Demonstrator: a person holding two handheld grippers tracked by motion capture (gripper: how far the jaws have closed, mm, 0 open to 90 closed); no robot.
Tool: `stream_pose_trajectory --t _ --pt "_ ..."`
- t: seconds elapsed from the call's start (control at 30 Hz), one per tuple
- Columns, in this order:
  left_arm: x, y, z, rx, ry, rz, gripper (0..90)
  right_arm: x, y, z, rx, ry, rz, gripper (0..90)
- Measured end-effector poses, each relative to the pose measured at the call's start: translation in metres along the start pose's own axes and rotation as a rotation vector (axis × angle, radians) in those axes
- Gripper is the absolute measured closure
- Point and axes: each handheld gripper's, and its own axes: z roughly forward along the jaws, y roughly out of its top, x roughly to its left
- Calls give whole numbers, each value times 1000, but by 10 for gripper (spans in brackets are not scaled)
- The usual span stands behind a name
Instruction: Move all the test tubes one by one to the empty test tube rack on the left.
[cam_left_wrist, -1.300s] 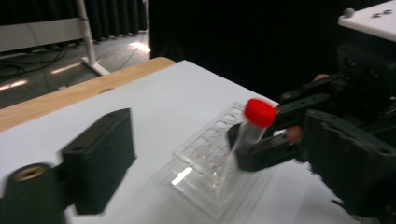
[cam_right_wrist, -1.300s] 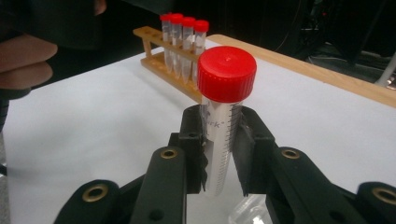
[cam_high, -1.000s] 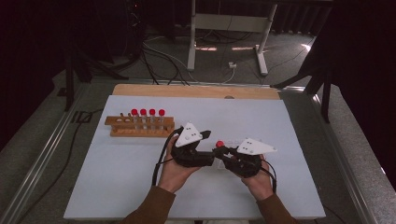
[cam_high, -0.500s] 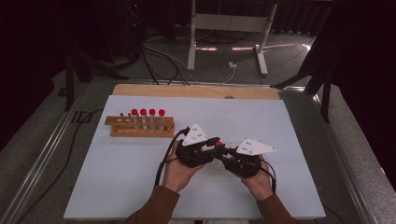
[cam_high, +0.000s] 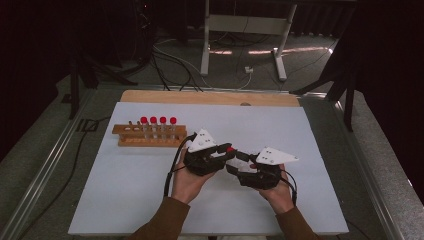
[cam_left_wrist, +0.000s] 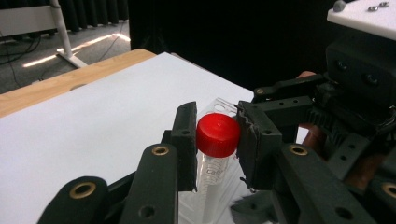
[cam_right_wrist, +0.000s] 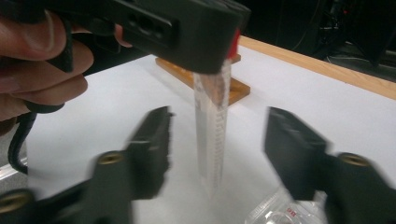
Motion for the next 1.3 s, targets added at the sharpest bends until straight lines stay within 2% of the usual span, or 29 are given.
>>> stream_pose_trajectory --t 0.07,0.17,0.3,0.5,0.67,1.3 --pt "1 0 -2 -5 7 -6 710 -1 0 0 -6 0 15 306" --pt "5 2 -5 -14 17 -14 710 -3 0 -1 -10 -1 39 147" --pt "9 4 -10 -20 39 -22 710 -6 1 -3 -15 -23 54 24" --pt "18 6 -20 -30 75 -38 710 -11 1 -10 -28 -3 67 0" --pt "26 7 -28 -47 99 -52 710 -16 1 -16 -41 -19 73 0" --pt "62 15 -64 -78 246 -36 710 -31 2 -35 -91 -72 108 0"
